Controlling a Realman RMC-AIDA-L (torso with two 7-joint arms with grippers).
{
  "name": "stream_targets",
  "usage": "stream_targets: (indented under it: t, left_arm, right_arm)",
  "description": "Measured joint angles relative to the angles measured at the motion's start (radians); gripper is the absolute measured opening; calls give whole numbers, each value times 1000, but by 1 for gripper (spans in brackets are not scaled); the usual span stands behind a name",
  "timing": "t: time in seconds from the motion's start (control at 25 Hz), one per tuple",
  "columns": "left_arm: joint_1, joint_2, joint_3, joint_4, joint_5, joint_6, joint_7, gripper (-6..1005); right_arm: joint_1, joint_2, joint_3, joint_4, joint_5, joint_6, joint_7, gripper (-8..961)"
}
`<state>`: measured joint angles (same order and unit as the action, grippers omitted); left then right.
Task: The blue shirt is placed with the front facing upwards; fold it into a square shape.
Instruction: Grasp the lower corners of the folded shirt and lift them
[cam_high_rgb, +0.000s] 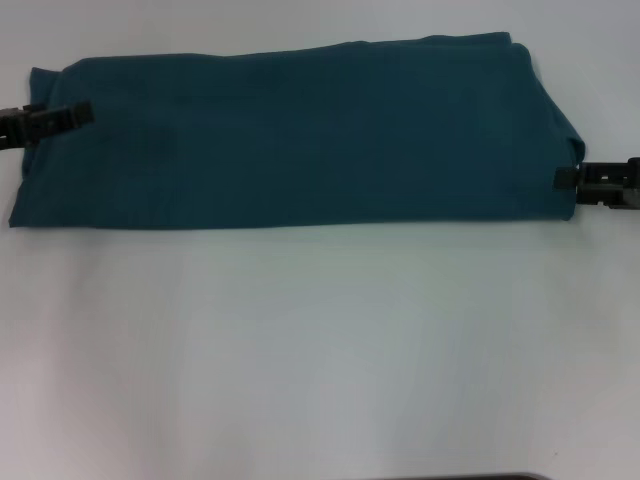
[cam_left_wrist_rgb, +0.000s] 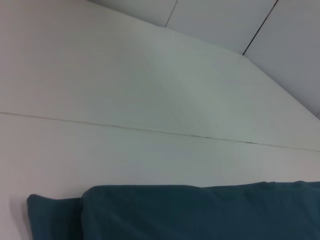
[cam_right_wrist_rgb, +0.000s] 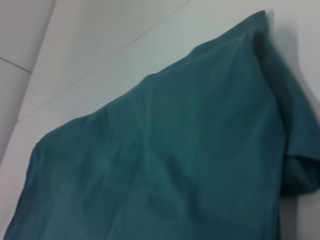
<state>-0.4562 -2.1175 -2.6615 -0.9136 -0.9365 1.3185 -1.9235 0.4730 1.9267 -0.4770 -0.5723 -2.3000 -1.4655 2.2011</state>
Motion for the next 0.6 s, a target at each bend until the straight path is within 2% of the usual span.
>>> stream_targets:
  t: [0.6]
  left_arm:
    - [-2, 2, 0, -1, -1, -6, 2, 795]
  right_arm:
    - [22, 37, -2, 2, -9, 42, 2, 620]
